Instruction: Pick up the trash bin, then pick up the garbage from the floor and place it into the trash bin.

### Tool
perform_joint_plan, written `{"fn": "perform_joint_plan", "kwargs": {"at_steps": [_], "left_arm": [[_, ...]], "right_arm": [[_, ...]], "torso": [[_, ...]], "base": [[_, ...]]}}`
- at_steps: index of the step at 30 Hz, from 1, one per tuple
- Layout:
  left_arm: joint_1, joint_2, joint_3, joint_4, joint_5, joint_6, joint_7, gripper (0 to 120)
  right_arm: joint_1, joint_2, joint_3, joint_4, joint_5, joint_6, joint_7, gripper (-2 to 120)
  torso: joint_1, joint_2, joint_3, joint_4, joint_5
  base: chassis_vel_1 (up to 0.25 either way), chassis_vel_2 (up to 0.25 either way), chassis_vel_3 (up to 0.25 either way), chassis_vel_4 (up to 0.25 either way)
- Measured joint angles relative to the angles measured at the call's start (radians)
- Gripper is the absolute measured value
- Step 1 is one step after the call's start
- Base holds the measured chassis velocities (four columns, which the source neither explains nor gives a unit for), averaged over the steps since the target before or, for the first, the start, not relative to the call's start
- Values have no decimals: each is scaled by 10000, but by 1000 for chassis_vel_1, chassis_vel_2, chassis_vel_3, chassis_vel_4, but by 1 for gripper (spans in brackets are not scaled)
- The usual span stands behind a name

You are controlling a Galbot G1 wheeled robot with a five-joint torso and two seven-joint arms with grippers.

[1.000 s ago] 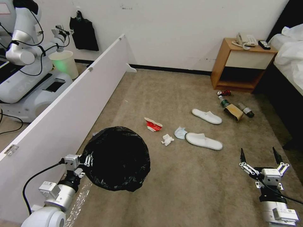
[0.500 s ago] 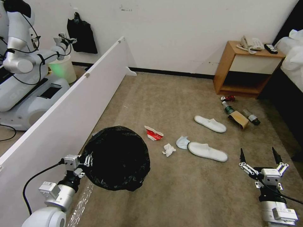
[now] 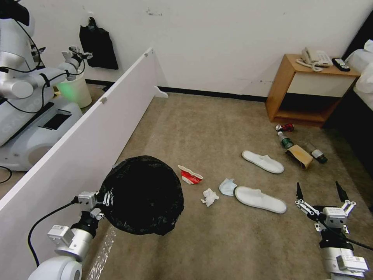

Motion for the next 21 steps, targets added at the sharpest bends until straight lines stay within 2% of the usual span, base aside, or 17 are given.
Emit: {"fn": "perform_joint_plan", "kwargs": {"at_steps": [21], "left_arm": [[80, -200, -24, 17, 154, -43, 26, 4]], "right_arm": [[38, -156, -41, -176, 66, 22, -14, 100]], "torso": [[0, 0, -1, 1, -1]], "base": [[-118, 119, 116, -120]]}}
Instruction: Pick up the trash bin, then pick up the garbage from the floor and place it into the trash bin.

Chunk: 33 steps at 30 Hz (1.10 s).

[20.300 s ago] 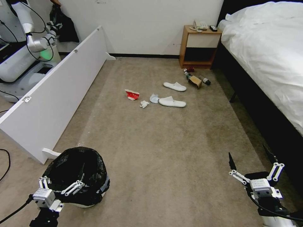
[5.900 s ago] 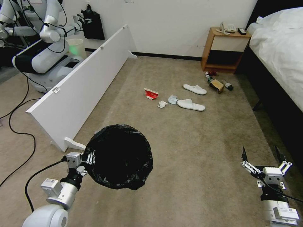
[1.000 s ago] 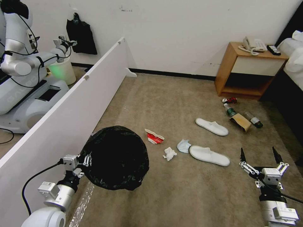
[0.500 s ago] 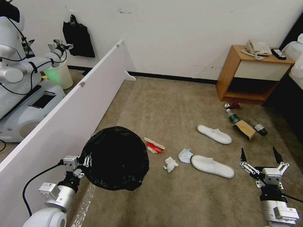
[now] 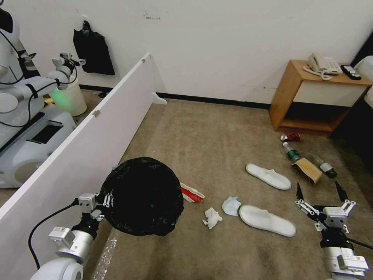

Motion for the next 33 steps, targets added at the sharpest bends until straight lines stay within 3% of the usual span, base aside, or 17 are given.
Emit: {"fn": "perform_joint_plan", "kwargs": {"at_steps": [21, 26, 33], "left_arm": [[239, -70, -92, -16, 393, -151, -25, 4], [453, -142, -108, -58, 887, -627, -463, 4], [461, -198, -33, 14, 1069, -653, -821, 4]], "right_arm": [[-31, -421, -137, -408, 56, 50, 183, 100], [-42, -835, -255, -597, 204, 94, 184, 100], [-58, -1438, -623, -832, 266, -221, 606, 100]], "torso": [[0, 0, 0, 0, 0], [0, 0, -1, 0, 1], [0, 1, 0, 1, 2]], "base": [[-83, 91, 84, -86], [0, 0, 0, 0], [0, 0, 0, 0]]}}
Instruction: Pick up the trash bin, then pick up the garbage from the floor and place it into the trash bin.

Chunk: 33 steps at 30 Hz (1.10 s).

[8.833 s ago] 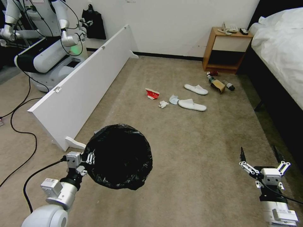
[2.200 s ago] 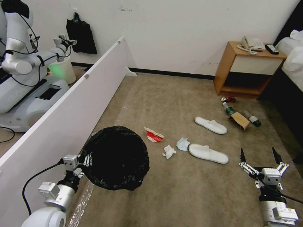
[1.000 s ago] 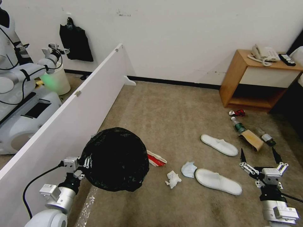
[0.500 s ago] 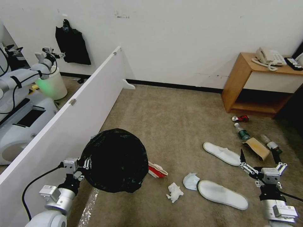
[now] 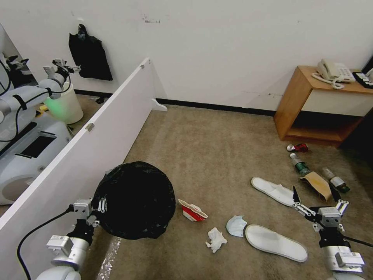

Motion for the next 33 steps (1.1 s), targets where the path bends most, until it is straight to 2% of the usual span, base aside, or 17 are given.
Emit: {"fn": "perform_joint_plan", "kwargs": {"at_steps": [7, 9, 13, 15, 22, 25, 27, 33], "left_arm": [[-196, 59, 127, 289, -52, 157, -16, 4], [-328, 266, 146, 372, -188, 346, -67, 4], [-374, 329, 147, 385, -245, 401, -85, 4], [-459, 669, 178, 375, -698, 807, -386, 4], [-379, 977, 234, 311, -1137, 927, -426, 4], [-242, 1069, 246, 198, -1214, 947, -347, 4], [-185, 1117, 247, 186, -1234, 950, -240, 4], [-284, 1190, 264, 261, -1217, 950, -112, 4]], "right_arm": [[-21, -396, -277, -215, 29, -267, 343, 100], [-41, -502, -447, -306, 76, -628, 630, 100], [-46, -525, -519, -357, 94, -728, 698, 100], [-14, -638, -770, -607, 11, -1063, 883, 100], [-30, -1126, -1139, -1610, 2, -1134, 918, 100], [-11, -1549, -1325, -2103, 5, -1118, 900, 100], [73, -2089, -1583, -2444, 58, -1166, 868, 100], [353, -3238, -2163, -2905, 195, -1565, 923, 100]], "torso": [[0, 0, 0, -1, -2], [0, 0, 0, -1, -3], [0, 0, 0, -2, -3], [0, -1, 0, -1, -3], [0, -1, 0, -4, -1], [0, 0, 0, -1, 0], [0, 0, 0, -1, 0], [0, 0, 1, 1, -1]], "base": [[0, 0, 0, 0], [0, 0, 0, 0], [0, 0, 0, 0], [0, 0, 0, 0], [0, 0, 0, 0], [0, 0, 0, 0], [0, 0, 0, 0], [0, 0, 0, 0]]}}
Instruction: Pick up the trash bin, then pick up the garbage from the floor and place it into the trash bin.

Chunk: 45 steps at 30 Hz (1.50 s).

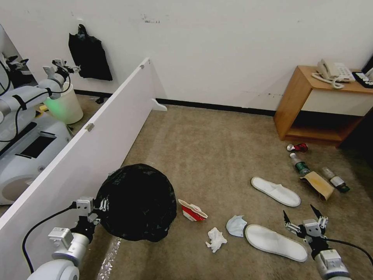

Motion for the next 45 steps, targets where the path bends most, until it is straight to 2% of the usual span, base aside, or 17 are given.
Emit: {"fn": "perform_joint_plan", "kwargs": {"at_steps": [4, 9, 12, 13, 15, 17, 18, 19, 20, 23, 24, 27, 29, 30, 33, 42, 45], "left_arm": [[-71, -93, -4, 56, 39, -9, 47, 4], [-82, -215, -4, 74, 121, -32, 100, 4], [-65, -328, -6, 78, 294, -58, 242, 4], [-65, -328, -6, 78, 294, -58, 242, 4], [-105, -364, -4, 128, 344, -86, 255, 4], [-105, -364, -4, 128, 344, -86, 255, 4], [-151, -395, -8, 166, 359, -122, 258, 4], [-151, -395, -8, 166, 359, -122, 258, 4], [-164, -413, -41, 193, 360, -151, 262, 4], [-201, -439, -58, 271, 359, -209, 270, 4], [-273, -448, -52, 361, 360, -236, 281, 4], [-323, -472, -46, 421, 360, -267, 299, 4], [-346, -561, -48, 506, 371, -351, 377, 4], [-346, -561, -48, 506, 371, -351, 377, 4], [-332, -655, -93, 550, 392, -465, 451, 4], [-358, -817, -96, 543, 459, -476, 501, 4], [-340, -840, -112, 440, 480, -476, 546, 4]], "right_arm": [[52, -803, -512, -58, 469, -525, 40, 100], [49, -1408, -784, 40, 843, -1050, 48, 100], [33, -2463, -1115, 272, 1689, -1800, -10, 100], [33, -2463, -1115, 272, 1689, -1800, -10, 100], [-60, -3341, -1172, 434, 2292, -2438, -397, 100], [-60, -3341, -1172, 434, 2292, -2438, -397, 100], [-160, -4017, -1224, 524, 2955, -2883, -731, 100], [-160, -4017, -1224, 524, 2955, -2883, -731, 100], [-253, -4557, -1307, 617, 3578, -3280, -1044, 100], [-308, -5208, -1365, 705, 4219, -3716, -1383, 100], [-379, -5559, -1353, 742, 4626, -4085, -1697, 100], [-424, -5802, -1342, 739, 4904, -4339, -1910, 100], [-400, -6297, -1335, 631, 5447, -4941, -2423, 100], [-400, -6297, -1335, 631, 5447, -4941, -2423, 100], [-232, -6767, -1357, 479, 6290, -5755, -2985, 100], [198, -6877, -1714, 281, 6876, -6384, -3369, 100], [788, -6688, -2399, 69, 7025, -6473, -3345, 100]], "torso": [[0, 0, -1, -2, 0], [-1, 0, -1, -3, 2], [-1, -1, -1, -1, 1], [-1, -1, -1, -1, 1], [-1, -1, -1, 0, 0], [-1, -1, -1, 0, 0], [-1, -1, -1, -2, -4], [-1, -1, -1, -2, -4], [-1, -1, -1, -5, 10], [-1, 0, 0, 1, -10], [-1, -1, 0, 2, -2], [-1, -1, 0, -2, 7], [-1, -1, 0, -4, -4], [-1, -1, 0, -4, -4], [-1, 0, 0, 0, -3], [-1, -1, 0, -3, -1], [-1, -1, 0, -3, -3]], "base": [[0, 0, 0, 0], [0, 0, 0, 0], [0, 0, 0, 0], [0, 0, 0, 0], [0, 0, 0, 0], [0, 0, 0, 0], [0, 0, 0, 0], [0, 0, 0, 0], [0, 0, 0, 0], [0, 0, 0, 0], [0, 0, 0, 0], [0, 0, 0, 0], [0, 0, 0, 0], [0, 0, 0, 0], [0, 0, 0, 0], [0, 0, 0, 0], [0, 0, 0, 0]]}}
